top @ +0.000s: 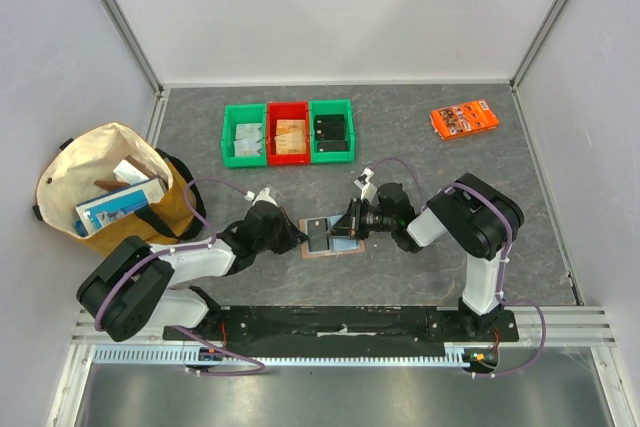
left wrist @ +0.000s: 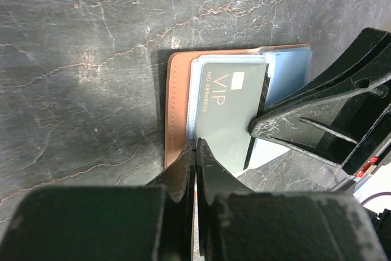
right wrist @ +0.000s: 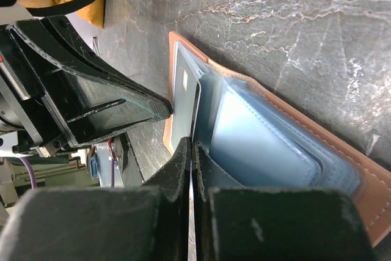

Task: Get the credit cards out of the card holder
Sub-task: Remove the credit card from the card holder.

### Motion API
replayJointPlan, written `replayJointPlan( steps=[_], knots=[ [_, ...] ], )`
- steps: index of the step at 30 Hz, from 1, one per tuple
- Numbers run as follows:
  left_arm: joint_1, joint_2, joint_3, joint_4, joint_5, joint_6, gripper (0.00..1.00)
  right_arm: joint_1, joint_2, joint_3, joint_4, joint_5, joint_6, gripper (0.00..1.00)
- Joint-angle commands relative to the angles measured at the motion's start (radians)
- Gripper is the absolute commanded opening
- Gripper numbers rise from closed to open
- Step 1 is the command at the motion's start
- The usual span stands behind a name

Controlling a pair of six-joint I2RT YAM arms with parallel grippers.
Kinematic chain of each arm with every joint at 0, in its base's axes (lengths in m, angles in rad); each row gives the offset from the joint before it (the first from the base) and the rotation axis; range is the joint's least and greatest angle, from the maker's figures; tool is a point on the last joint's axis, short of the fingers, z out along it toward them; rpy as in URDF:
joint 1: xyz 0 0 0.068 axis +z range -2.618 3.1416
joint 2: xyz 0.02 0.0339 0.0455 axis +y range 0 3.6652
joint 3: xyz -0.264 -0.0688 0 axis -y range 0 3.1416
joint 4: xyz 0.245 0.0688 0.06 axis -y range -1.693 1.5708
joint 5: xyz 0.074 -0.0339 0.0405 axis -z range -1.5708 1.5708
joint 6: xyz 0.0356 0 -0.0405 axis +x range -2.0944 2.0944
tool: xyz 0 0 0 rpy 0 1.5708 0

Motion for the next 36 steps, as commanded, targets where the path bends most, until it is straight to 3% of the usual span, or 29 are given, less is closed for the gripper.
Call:
replayJointPlan(
  steps=[1, 23, 28, 36],
  knots=[
    [-0.001, 0.003, -0.012, -0.030, -0.025, -0.011, 0.02, -0.006, -0.031, -0.005, -0.035, -0.007, -0.049, 0.03],
    [-0.001, 0.008, -0.004, -0.034, -0.025, -0.006, 0.02, -0.012, -0.059, -0.014, -0.041, 0.002, -0.051, 0.11],
    [-0.001, 0.003, -0.001, -0.038, -0.023, -0.005, 0.02, -0.012, -0.079, -0.020, -0.030, -0.012, -0.046, 0.22],
    [-0.003, -0.043, 0.020, -0.070, -0.025, 0.015, 0.02, -0.013, -0.070, -0.005, -0.035, -0.018, -0.051, 0.17]
  ],
)
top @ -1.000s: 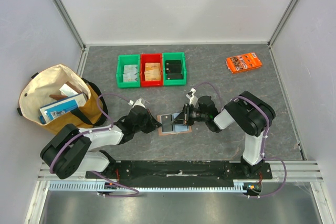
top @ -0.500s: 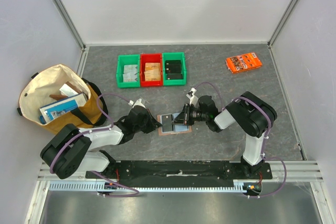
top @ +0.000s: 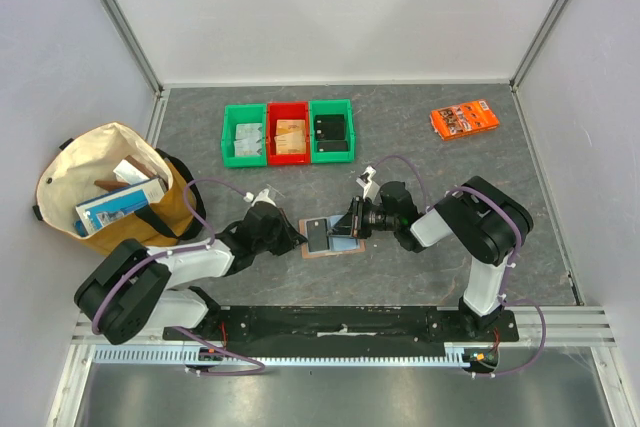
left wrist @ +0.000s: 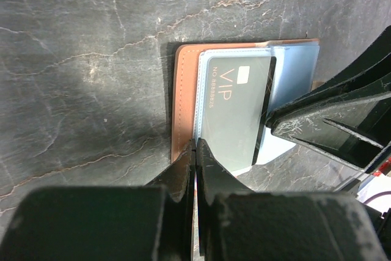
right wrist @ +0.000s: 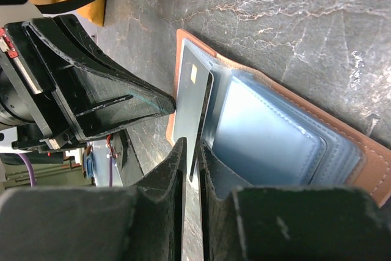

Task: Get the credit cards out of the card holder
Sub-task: Remove the credit card from the card holder.

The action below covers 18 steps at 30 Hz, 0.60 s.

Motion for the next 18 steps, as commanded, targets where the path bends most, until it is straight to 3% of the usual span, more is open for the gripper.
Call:
replayJointPlan(
  steps=[1, 18],
  knots=[
    [-0.001, -0.024, 0.023, -0.038, -0.022, 0.016, 0.02, -0.002, 0.003, 0.010, 0.025, -0.022, -0.016, 0.17],
    [-0.001, -0.008, 0.034, -0.032, -0.002, 0.021, 0.02, -0.002, 0.032, 0.024, 0.004, -0.018, -0.028, 0.20]
  ],
)
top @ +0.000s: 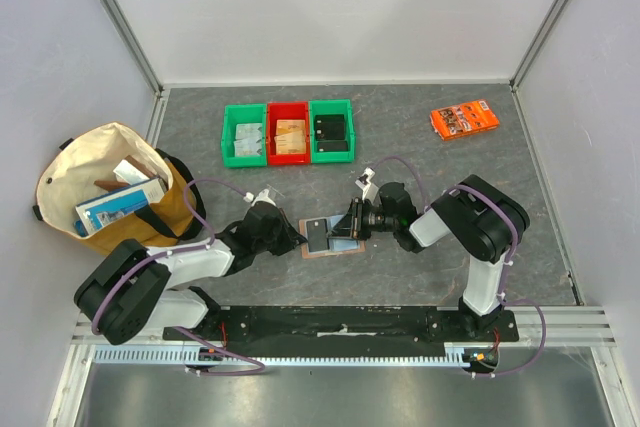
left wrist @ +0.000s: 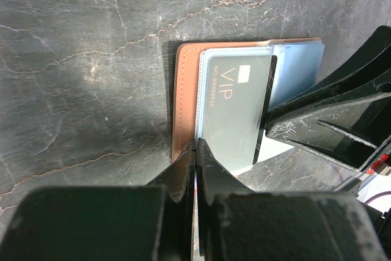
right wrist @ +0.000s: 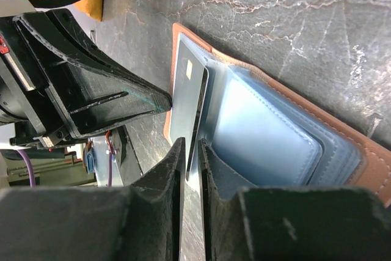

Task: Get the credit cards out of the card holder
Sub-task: Remove the credit card from the card holder.

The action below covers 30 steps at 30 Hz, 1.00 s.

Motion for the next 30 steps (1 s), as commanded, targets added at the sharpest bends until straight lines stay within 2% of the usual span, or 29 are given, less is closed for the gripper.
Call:
replayJointPlan(
  steps=[1, 8, 15, 24, 30],
  knots=[
    [-0.001, 0.004, 0.033, -0.011, 0.000, 0.021, 0.02, 0.000, 0.007, 0.023, -0.008, -0.002, -0.025, 0.19],
    [-0.001, 0.056, 0.059, 0.000, 0.015, 0.025, 0.02, -0.002, 0.020, 0.049, 0.002, -0.043, -0.016, 0.13],
    [-0.001, 0.066, 0.053, -0.005, 0.032, 0.014, 0.02, 0.001, 0.009, 0.057, -0.034, -0.066, -0.028, 0.00],
    [0.002, -0.046, 0.072, -0.029, 0.015, 0.074, 0.03, -0.002, -0.022, 0.074, -0.127, -0.091, -0.072, 0.00],
    [0.020, -0.007, 0.139, -0.042, 0.058, 0.135, 0.02, 0.000, -0.035, 0.086, -0.201, -0.103, -0.115, 0.00]
  ],
)
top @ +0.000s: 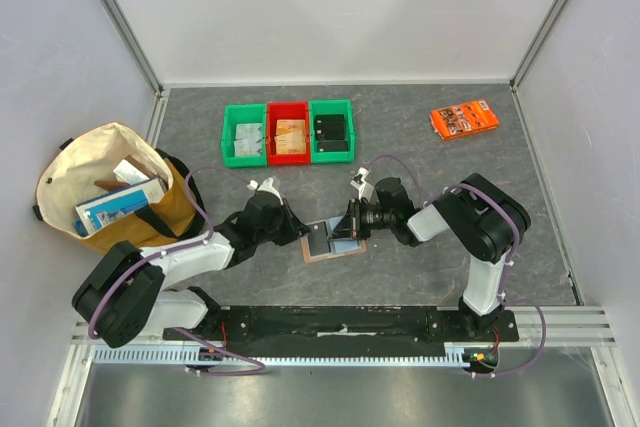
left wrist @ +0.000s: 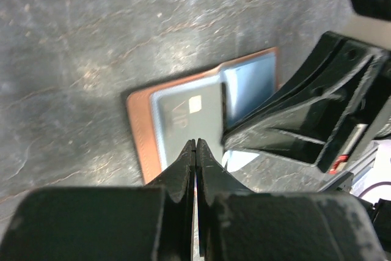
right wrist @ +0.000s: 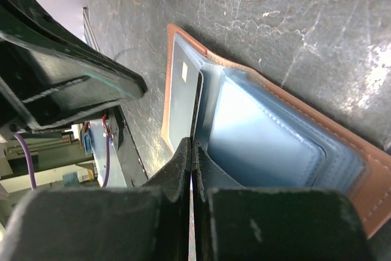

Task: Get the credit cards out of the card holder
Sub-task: Remove the credit card from the card holder.

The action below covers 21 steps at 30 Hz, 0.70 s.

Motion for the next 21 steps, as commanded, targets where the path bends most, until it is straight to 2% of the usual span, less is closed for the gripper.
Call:
replayJointPlan(
  steps=[1, 21],
  knots=[
    [0.011, 0.026, 0.079, 0.015, 0.046, 0.077, 0.03, 0.006, -0.036, 0.031, -0.080, -0.037, -0.064, 0.00],
    [0.011, 0.107, 0.028, 0.014, 0.081, 0.095, 0.02, 0.006, -0.048, 0.045, -0.148, -0.029, -0.114, 0.00]
  ],
)
